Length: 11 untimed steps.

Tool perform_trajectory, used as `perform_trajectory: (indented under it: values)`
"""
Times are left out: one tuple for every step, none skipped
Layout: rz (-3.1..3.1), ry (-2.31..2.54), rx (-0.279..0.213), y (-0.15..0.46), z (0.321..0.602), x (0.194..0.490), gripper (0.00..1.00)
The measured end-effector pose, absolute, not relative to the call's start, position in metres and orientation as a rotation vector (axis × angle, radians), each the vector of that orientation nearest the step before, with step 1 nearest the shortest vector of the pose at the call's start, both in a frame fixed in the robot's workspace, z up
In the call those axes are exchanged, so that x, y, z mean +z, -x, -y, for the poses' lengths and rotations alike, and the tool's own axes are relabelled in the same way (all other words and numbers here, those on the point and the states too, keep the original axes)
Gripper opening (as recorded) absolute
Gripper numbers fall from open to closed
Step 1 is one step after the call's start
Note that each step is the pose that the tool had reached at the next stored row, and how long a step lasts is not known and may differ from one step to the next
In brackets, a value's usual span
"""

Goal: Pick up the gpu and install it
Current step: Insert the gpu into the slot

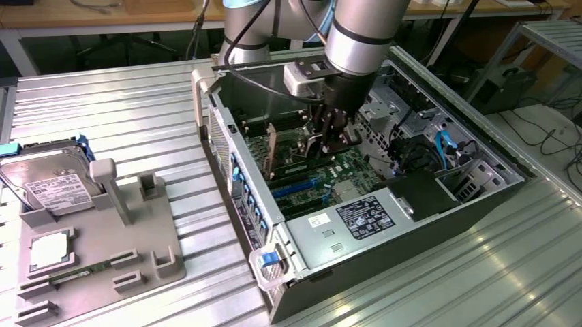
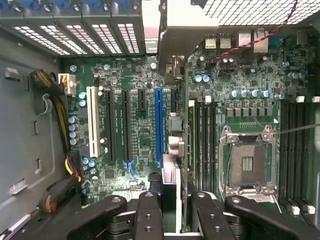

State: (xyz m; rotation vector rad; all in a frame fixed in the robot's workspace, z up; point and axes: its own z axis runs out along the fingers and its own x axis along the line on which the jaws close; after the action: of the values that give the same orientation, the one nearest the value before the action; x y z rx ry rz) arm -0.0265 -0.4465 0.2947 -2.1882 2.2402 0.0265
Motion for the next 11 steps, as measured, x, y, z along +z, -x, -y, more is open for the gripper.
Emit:
perform_trajectory:
  values:
    - [-2.24, 2.189, 0.027, 0.028, 0.446, 0.293, 0.28]
    - [-2.239, 2.188, 0.025, 0.03, 0.447, 0.291, 0.28]
    - [-2.237, 2.187, 0.022, 0.031, 0.447, 0.29, 0.28]
    - [-2.236, 2.186, 0.02, 0.032, 0.447, 0.289, 0.28]
    - [-2.236, 2.185, 0.018, 0.032, 0.448, 0.288, 0.28]
    - [-2.235, 2.185, 0.018, 0.033, 0.449, 0.285, 0.28]
    - [-2.235, 2.185, 0.017, 0.034, 0.449, 0.283, 0.28]
    - [-2.232, 2.186, 0.016, 0.036, 0.449, 0.281, 0.28]
    - [-2.231, 2.186, 0.016, 0.037, 0.449, 0.281, 0.28]
    - [-2.23, 2.187, 0.017, 0.038, 0.45, 0.28, 0.28]
    - [-2.226, 2.187, 0.021, 0.038, 0.451, 0.278, 0.28]
